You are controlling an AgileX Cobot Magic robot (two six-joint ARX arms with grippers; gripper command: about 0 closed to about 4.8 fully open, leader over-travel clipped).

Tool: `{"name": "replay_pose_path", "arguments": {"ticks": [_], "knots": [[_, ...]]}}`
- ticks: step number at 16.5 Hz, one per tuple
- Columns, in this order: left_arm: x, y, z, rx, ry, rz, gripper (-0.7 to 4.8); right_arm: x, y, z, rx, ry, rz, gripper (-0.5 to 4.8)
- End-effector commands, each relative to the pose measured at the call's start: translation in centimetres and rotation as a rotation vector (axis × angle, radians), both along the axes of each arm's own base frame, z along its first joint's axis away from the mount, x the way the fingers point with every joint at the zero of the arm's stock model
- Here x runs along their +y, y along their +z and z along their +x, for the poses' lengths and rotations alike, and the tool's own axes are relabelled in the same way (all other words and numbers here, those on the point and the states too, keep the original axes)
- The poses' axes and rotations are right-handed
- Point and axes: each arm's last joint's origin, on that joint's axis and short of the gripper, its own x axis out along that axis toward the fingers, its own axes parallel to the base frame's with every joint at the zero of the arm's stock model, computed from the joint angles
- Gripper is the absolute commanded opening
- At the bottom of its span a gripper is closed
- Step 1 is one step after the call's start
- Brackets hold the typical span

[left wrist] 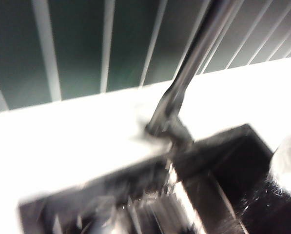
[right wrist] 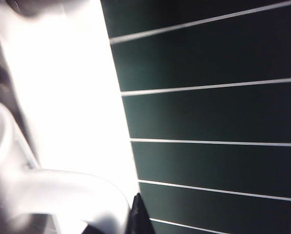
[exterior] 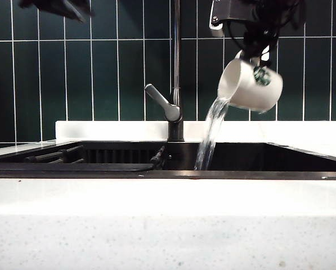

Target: Pick up the mug next to the sink, go to the faucet to get some water, pour the water into the sink, and finally put the mug back to its place.

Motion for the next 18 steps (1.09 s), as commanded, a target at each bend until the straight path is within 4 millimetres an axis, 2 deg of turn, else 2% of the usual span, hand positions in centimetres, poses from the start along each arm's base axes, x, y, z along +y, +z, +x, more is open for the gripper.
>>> {"name": "replay_pose_path", "arguments": {"ticks": [1, 6, 12, 18], "knots": [[0.3, 0.1, -2.1, 0.111, 0.004, 0.030, -0.06, 0.0, 2.8, -0.3, -0.193, 0.024, -0.063, 0.00], [0.5, -0.9, -3.2, 0.246, 0.012, 0.080, -0.06, 0.1, 2.7, -0.2, -0.212, 0.093, -0.241, 0.00], [-0.3, -1.1, -3.4, 0.255, -0.023, 0.109, -0.06, 2.0, 2.9, -0.9, -0.248, 0.170, -0.367, 0.03], [-0.7, -0.7, -4.1, 0.237, -0.013, 0.134, -0.06, 2.6, 3.1, -1.1, -0.280, 0.195, -0.424, 0.03]]}}
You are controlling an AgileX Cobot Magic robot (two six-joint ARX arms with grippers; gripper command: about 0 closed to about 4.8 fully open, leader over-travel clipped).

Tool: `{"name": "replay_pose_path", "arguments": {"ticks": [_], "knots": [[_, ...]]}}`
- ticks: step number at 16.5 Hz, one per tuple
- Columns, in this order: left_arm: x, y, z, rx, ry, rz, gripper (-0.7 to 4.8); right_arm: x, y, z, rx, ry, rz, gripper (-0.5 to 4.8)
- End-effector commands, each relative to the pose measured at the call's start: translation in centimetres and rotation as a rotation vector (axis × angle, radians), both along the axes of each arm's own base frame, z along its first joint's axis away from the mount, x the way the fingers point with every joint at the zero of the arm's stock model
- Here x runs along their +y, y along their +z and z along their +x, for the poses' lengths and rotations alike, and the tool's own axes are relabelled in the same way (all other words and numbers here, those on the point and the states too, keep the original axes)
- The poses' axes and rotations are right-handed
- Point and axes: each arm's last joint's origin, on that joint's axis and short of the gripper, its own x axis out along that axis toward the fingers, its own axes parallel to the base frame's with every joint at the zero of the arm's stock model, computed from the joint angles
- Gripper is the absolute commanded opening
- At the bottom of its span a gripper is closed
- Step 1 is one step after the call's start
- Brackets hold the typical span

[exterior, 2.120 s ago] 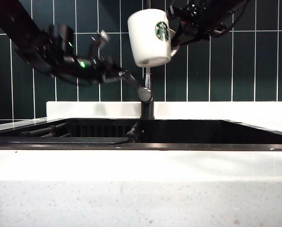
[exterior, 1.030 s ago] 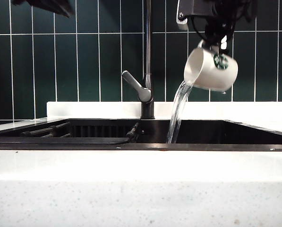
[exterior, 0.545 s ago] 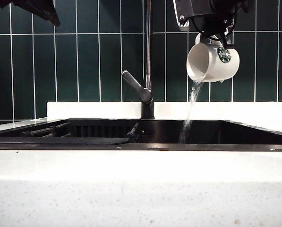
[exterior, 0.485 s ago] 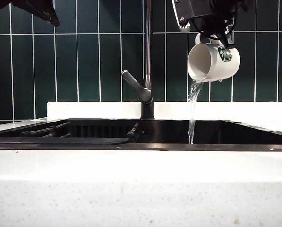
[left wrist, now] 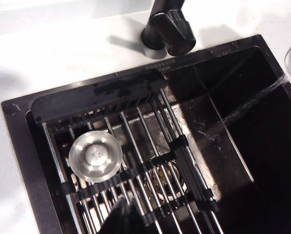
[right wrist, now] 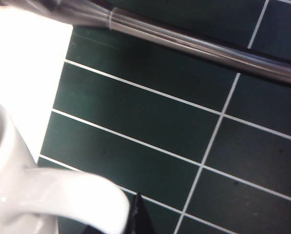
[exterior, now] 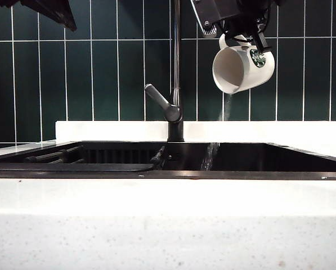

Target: Pick up the mug next to the sink, go to the faucet to get some water, pour the water into the sink, and finally put the mug back to its place.

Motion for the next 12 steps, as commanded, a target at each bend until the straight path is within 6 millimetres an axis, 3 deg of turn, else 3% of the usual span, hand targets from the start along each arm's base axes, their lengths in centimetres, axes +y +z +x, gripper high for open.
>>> {"name": "replay_pose_path", "arguments": {"ticks": [1, 4, 7, 10, 12], "knots": [[0.1, 0.7, -0.6, -0.027, 0.005, 0.005, -0.06, -0.1, 1.6, -0.4, -0.086, 0.005, 0.024, 0.03], [0.1, 0.7, -0.8, -0.026, 0.005, 0.005, -0.06, -0.2, 1.6, -0.3, -0.061, -0.035, 0.156, -0.01], [0.3, 1.5, -1.6, -0.056, 0.010, 0.009, -0.06, -2.1, 1.5, 0.3, -0.022, -0.184, 0.502, -0.01], [1.0, 4.0, -4.6, -0.178, 0.046, 0.043, -0.06, -6.6, 1.8, 1.1, -0.029, -0.389, 1.036, -0.01], [1.3, 4.3, -6.1, -0.238, 0.063, 0.043, -0.06, -9.0, 2.0, 1.1, -0.028, -0.435, 1.222, -0.01]]}}
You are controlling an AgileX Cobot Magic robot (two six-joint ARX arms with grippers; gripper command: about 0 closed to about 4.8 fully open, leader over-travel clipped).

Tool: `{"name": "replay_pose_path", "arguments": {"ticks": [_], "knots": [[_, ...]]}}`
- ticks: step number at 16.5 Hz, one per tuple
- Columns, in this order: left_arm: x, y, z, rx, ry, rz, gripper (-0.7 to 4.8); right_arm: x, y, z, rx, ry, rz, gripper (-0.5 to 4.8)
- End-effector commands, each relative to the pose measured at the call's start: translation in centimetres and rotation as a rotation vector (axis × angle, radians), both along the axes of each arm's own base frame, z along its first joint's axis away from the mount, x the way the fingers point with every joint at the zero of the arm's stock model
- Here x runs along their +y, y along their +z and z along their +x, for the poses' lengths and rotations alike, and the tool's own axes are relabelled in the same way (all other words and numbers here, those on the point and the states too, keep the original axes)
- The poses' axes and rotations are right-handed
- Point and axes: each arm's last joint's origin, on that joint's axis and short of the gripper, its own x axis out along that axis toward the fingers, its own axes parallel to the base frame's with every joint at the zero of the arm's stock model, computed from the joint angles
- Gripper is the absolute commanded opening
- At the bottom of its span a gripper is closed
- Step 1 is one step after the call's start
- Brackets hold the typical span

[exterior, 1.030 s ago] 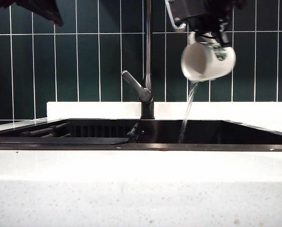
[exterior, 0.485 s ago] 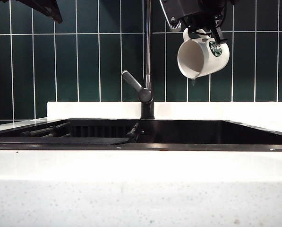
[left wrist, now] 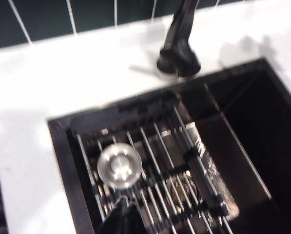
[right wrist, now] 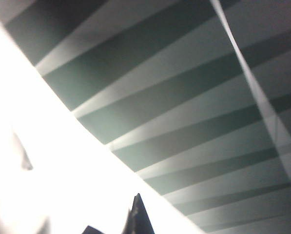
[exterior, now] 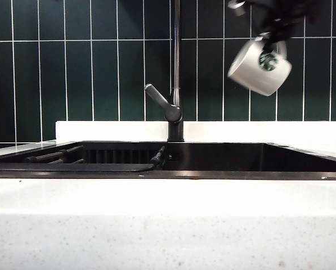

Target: Pick up the mug next to the sink, go to the faucet to get some water, pour the water into the sink, and finally put the mug back to its place.

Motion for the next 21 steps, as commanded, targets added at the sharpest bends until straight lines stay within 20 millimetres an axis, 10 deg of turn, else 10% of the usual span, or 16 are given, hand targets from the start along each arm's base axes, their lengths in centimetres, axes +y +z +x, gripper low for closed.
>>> {"name": "replay_pose_path", "arguments": {"ticks": [1, 9, 21], "knots": [[0.4, -0.2, -2.1, -0.104, 0.011, 0.015, -0.06, -3.8, 1.9, -0.7, -0.119, -0.077, 0.374, -0.01], [1.1, -11.0, -5.8, -0.193, 0.039, 0.003, -0.06, -9.5, -4.5, -4.1, -0.186, -0.118, 0.724, -0.01], [2.1, -19.3, -10.6, -0.208, 0.142, -0.086, -0.06, -11.5, -13.7, -6.6, -0.255, -0.289, 0.908, -0.01]]}}
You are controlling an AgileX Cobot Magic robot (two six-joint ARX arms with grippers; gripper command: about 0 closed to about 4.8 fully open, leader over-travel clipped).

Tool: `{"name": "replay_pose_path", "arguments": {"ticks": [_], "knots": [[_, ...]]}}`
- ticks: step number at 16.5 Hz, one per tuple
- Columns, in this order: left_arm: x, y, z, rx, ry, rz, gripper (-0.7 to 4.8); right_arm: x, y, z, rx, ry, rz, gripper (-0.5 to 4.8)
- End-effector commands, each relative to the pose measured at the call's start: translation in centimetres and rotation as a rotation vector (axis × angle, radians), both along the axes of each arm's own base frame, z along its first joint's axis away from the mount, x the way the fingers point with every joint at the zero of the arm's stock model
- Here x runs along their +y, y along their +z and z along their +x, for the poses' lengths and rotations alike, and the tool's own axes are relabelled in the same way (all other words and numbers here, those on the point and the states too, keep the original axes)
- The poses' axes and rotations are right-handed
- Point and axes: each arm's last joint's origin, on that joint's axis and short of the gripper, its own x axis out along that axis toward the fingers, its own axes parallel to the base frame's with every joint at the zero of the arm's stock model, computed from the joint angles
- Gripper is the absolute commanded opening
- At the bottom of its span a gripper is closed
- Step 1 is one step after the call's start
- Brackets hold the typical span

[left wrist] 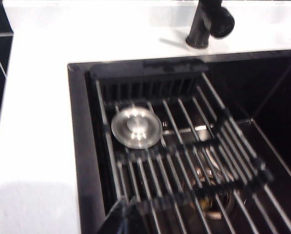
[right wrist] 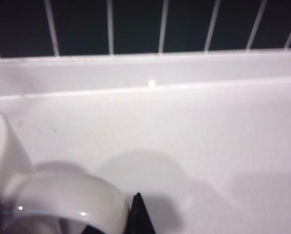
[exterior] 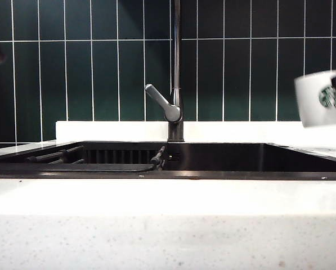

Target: Pick up the mug next to the sink, go to the faucet to get some water, pour the water into the sink, and finally put the mug back to its place.

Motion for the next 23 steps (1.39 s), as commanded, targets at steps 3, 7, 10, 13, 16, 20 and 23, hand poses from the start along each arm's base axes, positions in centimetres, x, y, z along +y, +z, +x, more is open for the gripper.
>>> {"name": "replay_pose_path", "arguments": {"ticks": [3, 7, 10, 13, 16, 20, 23], "knots": [[0.0, -1.4, -0.4, 0.038, -0.005, -0.001, -0.06, -0.6, -0.1, 0.5, -0.056, 0.051, 0.044, -0.01], [0.0, -1.2, -0.3, 0.016, -0.004, -0.005, -0.06, -0.5, -0.8, 0.8, -0.029, 0.063, 0.050, -0.01], [0.0, -1.2, -0.3, 0.016, -0.005, -0.006, -0.06, -0.6, -1.3, 1.0, -0.012, 0.061, 0.053, 0.00], [0.0, -1.2, -0.3, 0.016, -0.005, -0.005, -0.06, -0.6, -1.5, 1.0, -0.006, 0.061, 0.054, 0.00], [0.0, -1.2, -0.4, 0.021, -0.005, -0.004, -0.06, -0.6, -1.8, 1.1, 0.009, 0.061, 0.056, 0.00], [0.0, -1.2, -0.4, 0.024, -0.005, -0.004, -0.06, -0.6, -2.2, 1.1, 0.041, 0.062, 0.055, 0.15], [0.0, -1.2, -0.4, 0.024, -0.005, -0.003, -0.06, -0.6, -2.6, 1.0, 0.084, 0.060, 0.063, 0.97]]}}
